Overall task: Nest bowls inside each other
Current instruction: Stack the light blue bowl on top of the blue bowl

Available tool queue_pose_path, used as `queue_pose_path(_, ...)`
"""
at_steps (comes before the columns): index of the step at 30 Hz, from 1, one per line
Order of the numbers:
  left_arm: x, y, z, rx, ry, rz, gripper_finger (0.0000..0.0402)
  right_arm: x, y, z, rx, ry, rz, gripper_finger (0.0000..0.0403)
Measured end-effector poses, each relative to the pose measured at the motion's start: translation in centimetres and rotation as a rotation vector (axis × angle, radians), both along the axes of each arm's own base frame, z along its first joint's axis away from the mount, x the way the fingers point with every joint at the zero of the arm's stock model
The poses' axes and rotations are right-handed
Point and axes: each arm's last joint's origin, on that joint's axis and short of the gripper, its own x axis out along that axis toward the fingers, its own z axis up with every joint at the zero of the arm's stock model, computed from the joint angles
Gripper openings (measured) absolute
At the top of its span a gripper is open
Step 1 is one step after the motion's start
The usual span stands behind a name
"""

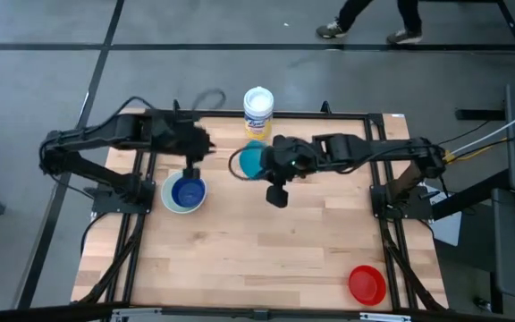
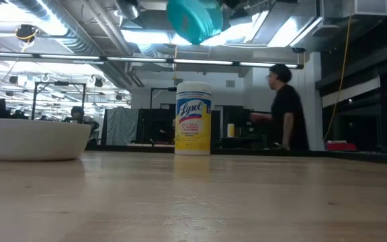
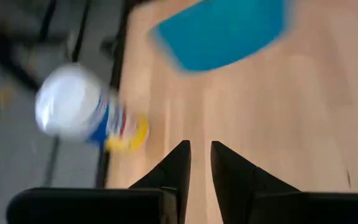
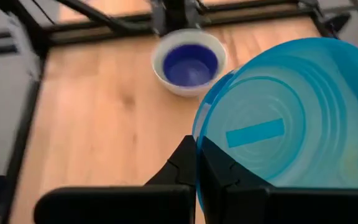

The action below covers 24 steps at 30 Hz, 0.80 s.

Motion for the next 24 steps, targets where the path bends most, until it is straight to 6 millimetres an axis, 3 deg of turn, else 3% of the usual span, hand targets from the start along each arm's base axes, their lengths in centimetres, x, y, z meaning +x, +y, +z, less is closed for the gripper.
queue_pose_path(4, -0.1, -1.7, 2.1, 0.085, -0.059, -0.243, 0.0057, -0.4, 0.0, 0.7, 0.081, -0.026, 0.121, 0.0)
queue_pose_path(10, 0.8, -2.4, 3.5, 0.06, -0.081, -0.475, 0.0074, 0.1, 0.9, 0.4, 0.228, -0.025, 0.33, 0.0)
queue_pose_path(19, 2.7, -3.1, 1.9, -0.118, 0.026, -0.683, 0.0126, 0.7, 3.9, -1.0, 0.391, 0.031, 0.586, 0.0)
queue_pose_path(24, 4.0, -3.8, 1.4, -0.24, 0.01, -0.731, 0.0144, 1.6, 5.2, -1.4, 0.425, 0.001, 0.628, 0.0)
